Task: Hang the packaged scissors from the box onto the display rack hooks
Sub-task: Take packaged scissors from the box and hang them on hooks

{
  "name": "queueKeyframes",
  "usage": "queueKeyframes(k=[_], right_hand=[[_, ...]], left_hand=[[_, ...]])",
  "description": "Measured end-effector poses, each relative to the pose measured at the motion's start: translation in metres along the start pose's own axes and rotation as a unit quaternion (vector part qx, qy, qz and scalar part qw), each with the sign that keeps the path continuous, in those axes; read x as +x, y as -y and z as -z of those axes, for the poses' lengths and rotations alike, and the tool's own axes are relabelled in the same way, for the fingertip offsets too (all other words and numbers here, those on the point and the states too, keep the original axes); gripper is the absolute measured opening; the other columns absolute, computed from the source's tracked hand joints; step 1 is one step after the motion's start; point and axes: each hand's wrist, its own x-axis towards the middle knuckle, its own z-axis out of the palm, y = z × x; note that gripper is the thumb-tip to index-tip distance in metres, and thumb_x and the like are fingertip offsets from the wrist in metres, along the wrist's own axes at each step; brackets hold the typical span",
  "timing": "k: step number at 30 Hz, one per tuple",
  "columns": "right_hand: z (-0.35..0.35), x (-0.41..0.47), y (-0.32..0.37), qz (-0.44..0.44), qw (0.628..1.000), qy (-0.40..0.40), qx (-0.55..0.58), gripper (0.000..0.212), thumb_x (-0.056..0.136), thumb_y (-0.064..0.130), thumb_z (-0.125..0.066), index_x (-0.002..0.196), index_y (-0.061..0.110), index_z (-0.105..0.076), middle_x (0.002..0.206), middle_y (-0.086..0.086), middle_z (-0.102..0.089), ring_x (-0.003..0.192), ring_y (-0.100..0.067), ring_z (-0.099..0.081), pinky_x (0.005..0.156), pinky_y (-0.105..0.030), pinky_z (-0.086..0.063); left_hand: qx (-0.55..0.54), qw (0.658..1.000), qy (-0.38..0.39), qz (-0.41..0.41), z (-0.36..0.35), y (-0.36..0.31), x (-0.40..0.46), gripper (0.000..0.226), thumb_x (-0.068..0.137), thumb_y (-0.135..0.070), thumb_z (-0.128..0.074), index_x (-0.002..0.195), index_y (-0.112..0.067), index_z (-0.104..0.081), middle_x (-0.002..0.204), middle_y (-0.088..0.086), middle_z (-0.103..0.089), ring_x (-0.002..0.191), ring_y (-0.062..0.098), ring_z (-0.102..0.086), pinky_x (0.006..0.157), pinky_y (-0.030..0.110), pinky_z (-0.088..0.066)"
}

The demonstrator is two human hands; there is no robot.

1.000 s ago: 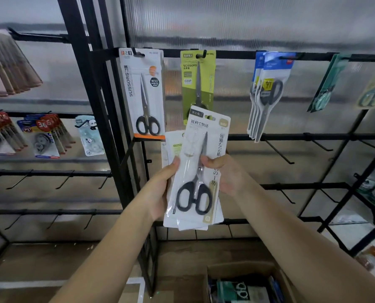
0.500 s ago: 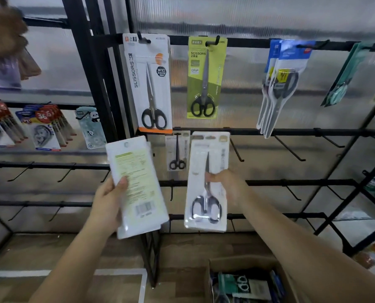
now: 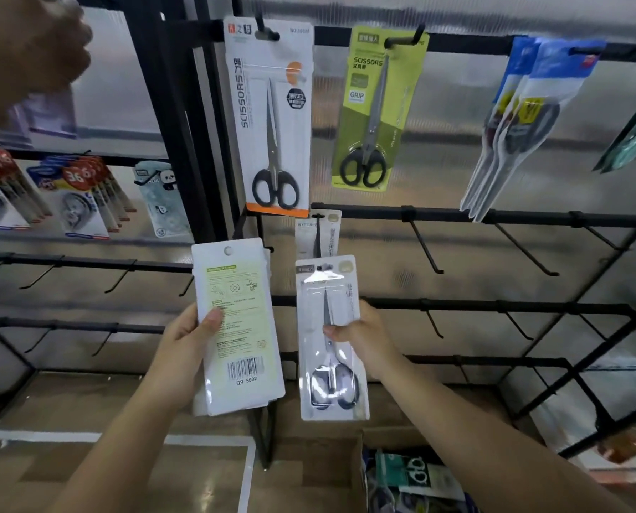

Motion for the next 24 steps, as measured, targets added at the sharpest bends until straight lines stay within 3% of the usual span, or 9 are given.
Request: queueKeyframes(k=[4,6,8,9,12,14,17,20,24], right_hand=[[-0.007,0.018,0.0,0.001,0.999,-0.048,0.015,0.039,0.072,-0.008,-0.073,0.108,0.003,-0.062,0.101,-0.006,-0.069,0.098,-0.025,-0.065,0.086,-0.035,-0.052],[-0.012,0.027,0.006,0.034,0.996,-0.085,0.008,0.039,0.074,-0.006,-0.073,0.107,0.002,-0.056,0.093,0.001,-0.066,0.087,-0.019,-0.065,0.076,-0.022,-0.053],[-0.019,0.038,0.018,0.094,0.987,-0.121,-0.044,0.042,0.08,-0.004,-0.068,0.114,0.01,-0.048,0.091,0.014,-0.057,0.081,-0.001,-0.056,0.064,-0.003,-0.044],[-0.022,0.043,0.024,0.12,0.981,-0.132,-0.071,0.044,0.084,-0.002,-0.064,0.122,0.012,-0.046,0.093,0.016,-0.055,0.082,0.002,-0.053,0.062,0.001,-0.039],[-0.029,0.071,0.036,0.109,0.973,-0.138,-0.146,0.044,0.092,0.012,-0.055,0.134,0.017,-0.043,0.108,0.006,-0.06,0.095,-0.011,-0.055,0.073,-0.01,-0.039],[-0.03,0.089,0.043,0.066,0.965,-0.153,-0.202,0.046,0.094,0.021,-0.051,0.139,0.022,-0.041,0.107,0.002,-0.06,0.097,-0.016,-0.057,0.076,-0.021,-0.037],[-0.028,0.105,0.053,0.043,0.953,-0.154,-0.257,0.039,0.096,0.031,-0.047,0.134,0.023,-0.042,0.104,0.0,-0.058,0.093,-0.016,-0.056,0.077,-0.025,-0.036],[-0.023,0.103,0.055,-0.011,0.95,-0.099,-0.295,0.033,0.094,0.025,-0.052,0.126,0.018,-0.047,0.113,-0.002,-0.059,0.093,-0.019,-0.054,0.079,-0.027,-0.04],[-0.007,0.072,0.062,-0.055,0.968,-0.06,-0.239,0.04,0.09,0.019,-0.061,0.128,0.009,-0.053,0.129,-0.01,-0.055,0.117,-0.026,-0.051,0.087,-0.026,-0.038]], left_hand=[[-0.009,1.0,0.014,0.01,-0.008,0.001,0.006,0.021,0.097,-0.018,-0.047,0.111,-0.019,-0.063,0.103,0.002,-0.073,0.093,0.025,-0.07,0.078,0.044,-0.054],[-0.016,1.0,0.018,0.015,-0.012,0.001,0.008,0.02,0.096,-0.017,-0.048,0.109,-0.018,-0.063,0.102,0.003,-0.073,0.092,0.026,-0.07,0.075,0.042,-0.055],[-0.025,0.999,0.019,0.02,-0.017,0.002,0.01,0.019,0.096,-0.016,-0.048,0.107,-0.017,-0.063,0.097,0.002,-0.074,0.087,0.024,-0.071,0.065,0.036,-0.058],[-0.036,0.999,0.016,0.025,-0.019,0.003,0.012,0.018,0.096,-0.014,-0.048,0.106,-0.017,-0.063,0.094,0.002,-0.075,0.084,0.022,-0.072,0.061,0.033,-0.059],[-0.046,0.998,0.016,0.028,-0.025,0.004,0.017,0.019,0.095,-0.012,-0.047,0.106,-0.017,-0.063,0.094,0.001,-0.075,0.084,0.021,-0.072,0.064,0.035,-0.059],[-0.045,0.999,0.017,0.027,-0.028,0.005,0.02,0.02,0.095,-0.012,-0.047,0.107,-0.017,-0.063,0.096,0.002,-0.074,0.088,0.024,-0.071,0.069,0.038,-0.058],[-0.054,0.998,0.024,0.032,-0.032,0.004,0.022,0.021,0.095,-0.01,-0.047,0.105,-0.016,-0.064,0.098,0.005,-0.074,0.093,0.028,-0.07,0.074,0.042,-0.056],[-0.052,0.998,0.022,0.028,-0.038,0.001,0.019,0.022,0.095,-0.011,-0.048,0.109,-0.018,-0.063,0.101,0.005,-0.073,0.094,0.027,-0.07,0.08,0.047,-0.055],[-0.056,0.998,0.009,0.022,-0.047,-0.005,0.015,0.02,0.094,-0.011,-0.052,0.109,-0.016,-0.064,0.098,0.004,-0.074,0.089,0.022,-0.071,0.073,0.039,-0.059]])
